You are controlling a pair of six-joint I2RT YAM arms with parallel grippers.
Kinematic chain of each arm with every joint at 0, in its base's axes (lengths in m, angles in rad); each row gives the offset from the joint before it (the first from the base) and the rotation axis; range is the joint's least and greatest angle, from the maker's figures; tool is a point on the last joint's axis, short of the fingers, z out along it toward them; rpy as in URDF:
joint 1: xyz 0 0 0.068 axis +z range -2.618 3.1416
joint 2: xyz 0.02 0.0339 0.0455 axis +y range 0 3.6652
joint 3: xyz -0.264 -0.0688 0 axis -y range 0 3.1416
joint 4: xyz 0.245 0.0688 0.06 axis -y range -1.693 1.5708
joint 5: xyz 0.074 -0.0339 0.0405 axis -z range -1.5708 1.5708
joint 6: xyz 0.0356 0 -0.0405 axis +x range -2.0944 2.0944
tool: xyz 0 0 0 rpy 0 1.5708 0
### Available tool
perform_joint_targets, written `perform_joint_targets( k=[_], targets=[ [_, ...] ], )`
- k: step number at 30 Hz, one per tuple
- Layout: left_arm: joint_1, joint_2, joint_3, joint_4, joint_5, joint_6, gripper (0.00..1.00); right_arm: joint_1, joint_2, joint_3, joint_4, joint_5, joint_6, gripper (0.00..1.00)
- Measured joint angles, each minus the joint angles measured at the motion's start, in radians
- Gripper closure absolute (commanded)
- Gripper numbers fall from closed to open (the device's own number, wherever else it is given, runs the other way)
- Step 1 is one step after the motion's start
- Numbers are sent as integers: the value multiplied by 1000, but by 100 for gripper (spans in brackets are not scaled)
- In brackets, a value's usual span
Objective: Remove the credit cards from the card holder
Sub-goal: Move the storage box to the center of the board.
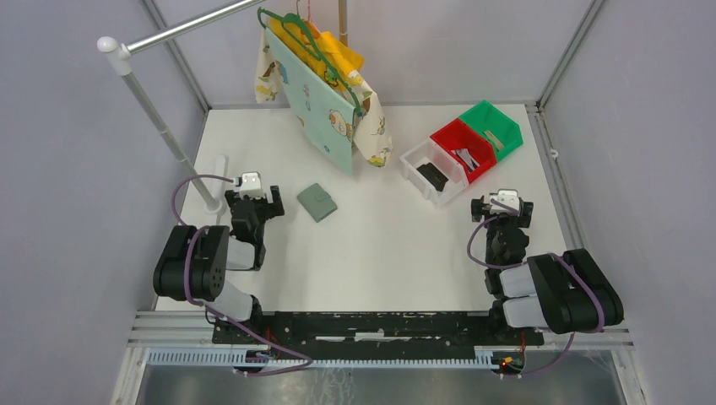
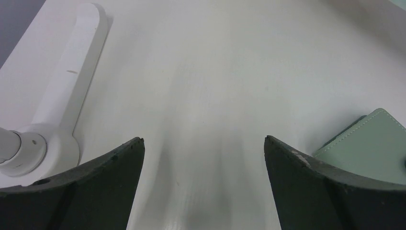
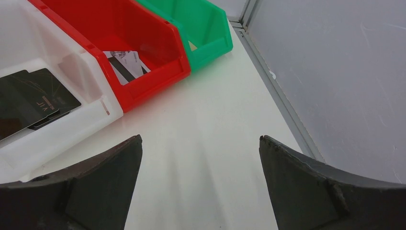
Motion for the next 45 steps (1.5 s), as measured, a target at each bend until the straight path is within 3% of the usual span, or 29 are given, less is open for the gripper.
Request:
perform_joint_targets(
  k=[20, 23, 28, 33, 37, 41, 45],
  targets=[
    [1, -2, 2, -7, 2, 0, 0, -8, -8, 0, -10, 41, 19, 2],
    [2, -38, 77, -189, 2, 2, 0, -10, -52, 0, -41, 51, 20, 2],
    [7, -59, 386, -561, 13, 26, 0, -9, -222, 42, -367, 130, 135, 2],
    [13, -190, 433, -764, 87, 40, 0, -10, -238, 249, -779, 187, 282, 2],
    [13, -201, 572, -1012, 178, 40, 0, -34, -212, 478, -1114, 264, 549, 2],
    [13, -180, 738, -1189, 235, 53, 0, -84, -182, 616, -1239, 181, 628, 2],
    [13, -179, 784, -1278, 266, 65, 0, -68, -58, 766, -1346, 116, 583, 5]
  ],
)
